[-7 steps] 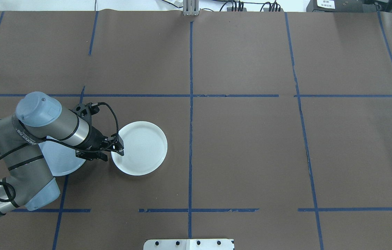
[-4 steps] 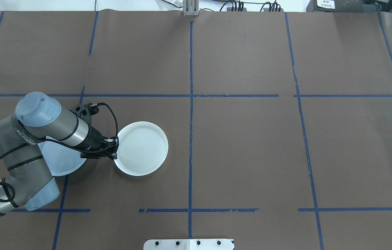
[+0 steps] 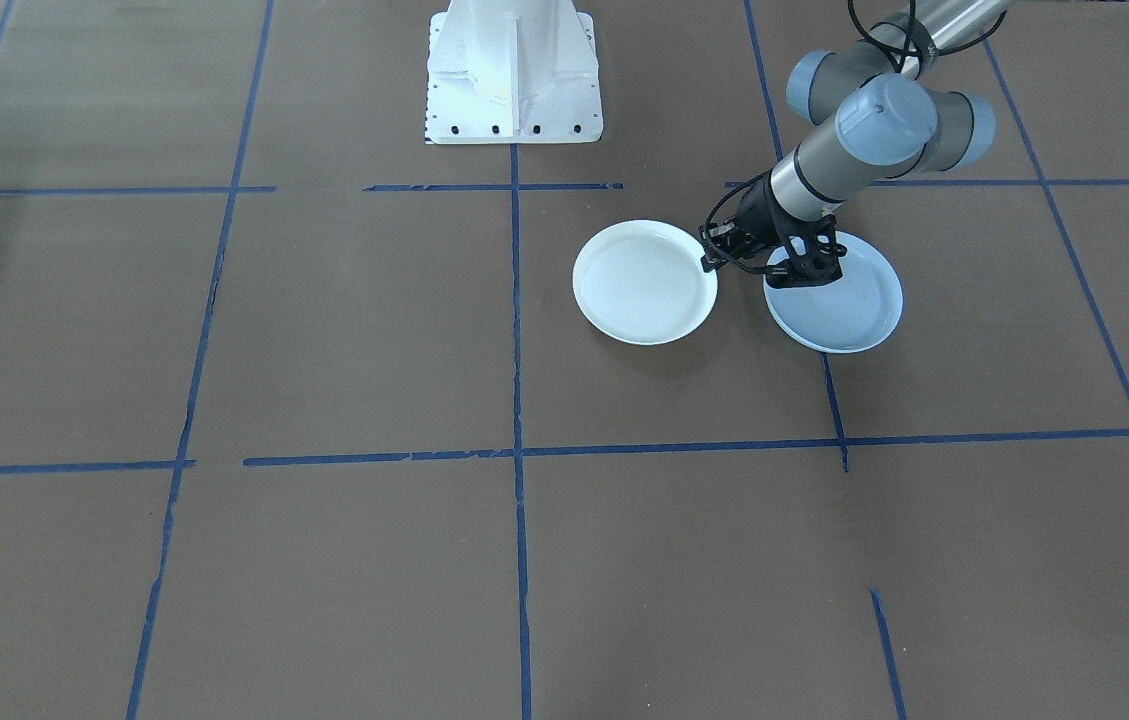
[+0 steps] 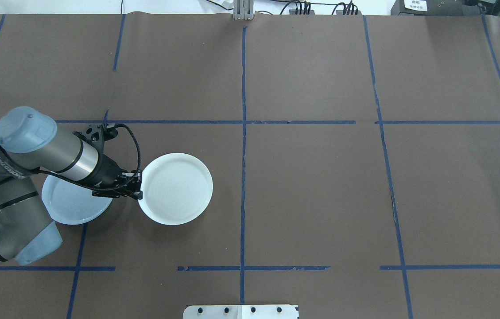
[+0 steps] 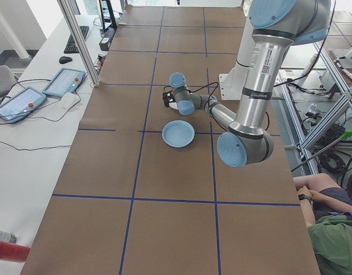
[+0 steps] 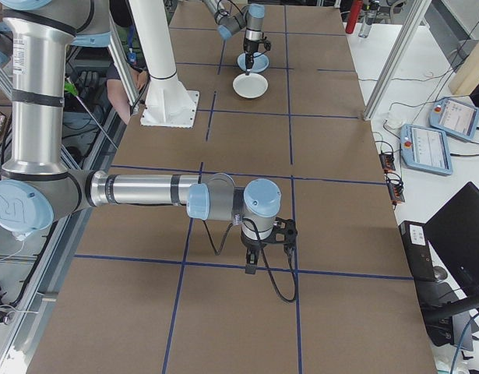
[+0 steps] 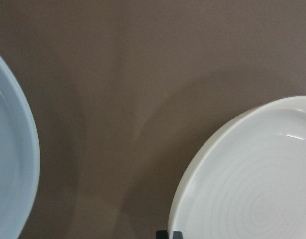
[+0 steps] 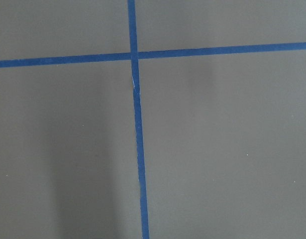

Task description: Stack plate in center

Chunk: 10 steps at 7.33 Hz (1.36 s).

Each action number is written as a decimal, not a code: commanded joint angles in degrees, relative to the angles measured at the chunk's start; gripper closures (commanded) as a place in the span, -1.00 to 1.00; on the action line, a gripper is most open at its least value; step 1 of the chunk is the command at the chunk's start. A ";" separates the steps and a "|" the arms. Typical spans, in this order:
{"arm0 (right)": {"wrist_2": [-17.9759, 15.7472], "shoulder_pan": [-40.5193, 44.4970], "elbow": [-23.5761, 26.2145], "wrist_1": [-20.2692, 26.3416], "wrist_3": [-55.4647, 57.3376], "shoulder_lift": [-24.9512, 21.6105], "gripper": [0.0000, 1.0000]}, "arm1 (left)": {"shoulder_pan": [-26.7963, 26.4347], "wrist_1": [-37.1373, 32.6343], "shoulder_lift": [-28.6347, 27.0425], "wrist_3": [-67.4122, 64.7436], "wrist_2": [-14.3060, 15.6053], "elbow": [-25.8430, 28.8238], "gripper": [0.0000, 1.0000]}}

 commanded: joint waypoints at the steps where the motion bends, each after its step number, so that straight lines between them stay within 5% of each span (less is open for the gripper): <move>1: 0.00 -0.01 0.00 0.00 0.00 0.00 -1.00 | -7.28 -0.06 5.23 11.21 -7.84 -2.27 1.00; 3: 0.00 0.08 0.00 0.00 0.00 0.00 -1.00 | -14.84 0.21 10.33 26.13 -12.17 -0.79 1.00; 5: 0.00 0.08 0.00 0.00 0.00 0.00 -1.00 | -19.26 0.12 11.14 35.49 -12.45 5.69 1.00; 8: 0.00 -0.01 0.00 0.00 0.00 0.00 -1.00 | -19.80 -0.14 11.14 38.78 -16.92 9.77 1.00; 10: 0.00 -0.01 0.00 0.00 0.00 0.00 -1.00 | -19.54 -0.14 11.05 38.26 -17.02 10.21 1.00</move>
